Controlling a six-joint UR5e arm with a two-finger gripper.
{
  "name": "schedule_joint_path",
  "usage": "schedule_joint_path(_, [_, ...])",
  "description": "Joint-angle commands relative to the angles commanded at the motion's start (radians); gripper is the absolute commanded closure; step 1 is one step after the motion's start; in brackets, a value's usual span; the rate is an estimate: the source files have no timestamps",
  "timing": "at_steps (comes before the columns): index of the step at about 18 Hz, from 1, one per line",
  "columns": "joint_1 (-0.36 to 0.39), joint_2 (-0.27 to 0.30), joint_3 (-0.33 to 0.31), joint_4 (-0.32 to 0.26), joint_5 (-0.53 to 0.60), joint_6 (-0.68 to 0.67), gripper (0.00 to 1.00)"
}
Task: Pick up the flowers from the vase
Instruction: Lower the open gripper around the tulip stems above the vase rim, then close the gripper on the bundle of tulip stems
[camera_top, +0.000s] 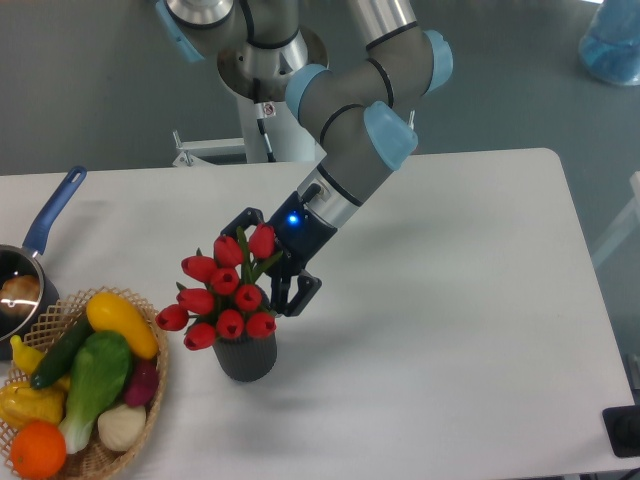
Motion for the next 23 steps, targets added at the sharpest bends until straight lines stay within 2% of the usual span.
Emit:
schedule_joint_path(9, [0.012, -0.028, 0.006, 0.002, -0.075, 0.017, 0.01])
schedule_joint_path(11, [0.015, -0.026, 0.008, 0.002, -0.077, 0.015, 0.18])
schedule_joint_path(15, [0.024, -0.028, 0.008, 0.002, -0.077, 0.015, 0.4])
schedule_joint_path(16, [0.031, -0.028, 0.006, 0.003, -0.077, 0.017, 0.42])
schedule_joint_path(17, [0.031, -0.028, 0.006, 0.003, -0.077, 0.015, 0.53])
schedule_joint_path(18, [0.031, -0.028, 0.006, 0.002, -0.077, 0.015, 0.58])
schedule_joint_path(21, [0.032, -0.029, 0.006, 0.003, -0.077, 0.015, 0.67])
schedule_joint_path(23, [0.034, -0.029, 0.006, 0.003, -0.077, 0.015, 0.67])
